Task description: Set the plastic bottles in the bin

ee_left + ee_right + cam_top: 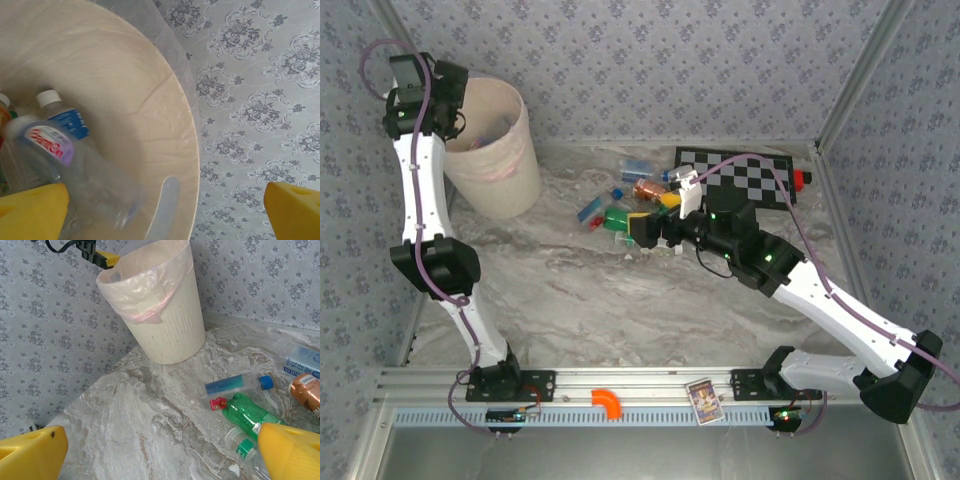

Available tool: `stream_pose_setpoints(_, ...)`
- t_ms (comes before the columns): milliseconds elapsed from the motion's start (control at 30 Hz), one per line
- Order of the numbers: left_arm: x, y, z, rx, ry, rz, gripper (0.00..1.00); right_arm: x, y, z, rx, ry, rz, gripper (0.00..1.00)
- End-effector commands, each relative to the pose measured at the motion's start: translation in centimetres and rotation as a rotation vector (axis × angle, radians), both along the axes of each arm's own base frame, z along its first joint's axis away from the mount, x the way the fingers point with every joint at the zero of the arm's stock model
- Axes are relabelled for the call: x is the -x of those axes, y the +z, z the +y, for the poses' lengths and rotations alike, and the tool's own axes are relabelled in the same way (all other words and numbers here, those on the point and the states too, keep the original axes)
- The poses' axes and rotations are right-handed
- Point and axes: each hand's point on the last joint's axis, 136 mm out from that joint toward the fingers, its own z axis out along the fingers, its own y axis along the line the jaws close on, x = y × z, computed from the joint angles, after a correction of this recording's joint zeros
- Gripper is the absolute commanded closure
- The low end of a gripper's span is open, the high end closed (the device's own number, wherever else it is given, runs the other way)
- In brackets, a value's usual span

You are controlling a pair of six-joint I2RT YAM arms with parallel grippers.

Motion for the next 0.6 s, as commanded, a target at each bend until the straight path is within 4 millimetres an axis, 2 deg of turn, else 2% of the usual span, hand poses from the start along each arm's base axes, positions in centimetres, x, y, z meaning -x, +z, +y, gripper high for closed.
stream_pose_setpoints(0,2.1,4.4,-0.4,-0.016,-0.012,-0.079,0.0,0.2,1.6,0.1,-0.016,0.004,-0.035,0.01)
stream_pose_setpoints(300,3.5,5.6,-1.8,-0.04,-0.047,-0.09,0.0,0.5,1.6,0.4,-0.016,0.011,-0.037,0.01)
stream_pose_setpoints(567,4.6,4.9,-6.5,-0.12,-0.161,-0.046,0.0,1.1,1.9,0.2,-0.02,0.003,-0.047,0.01)
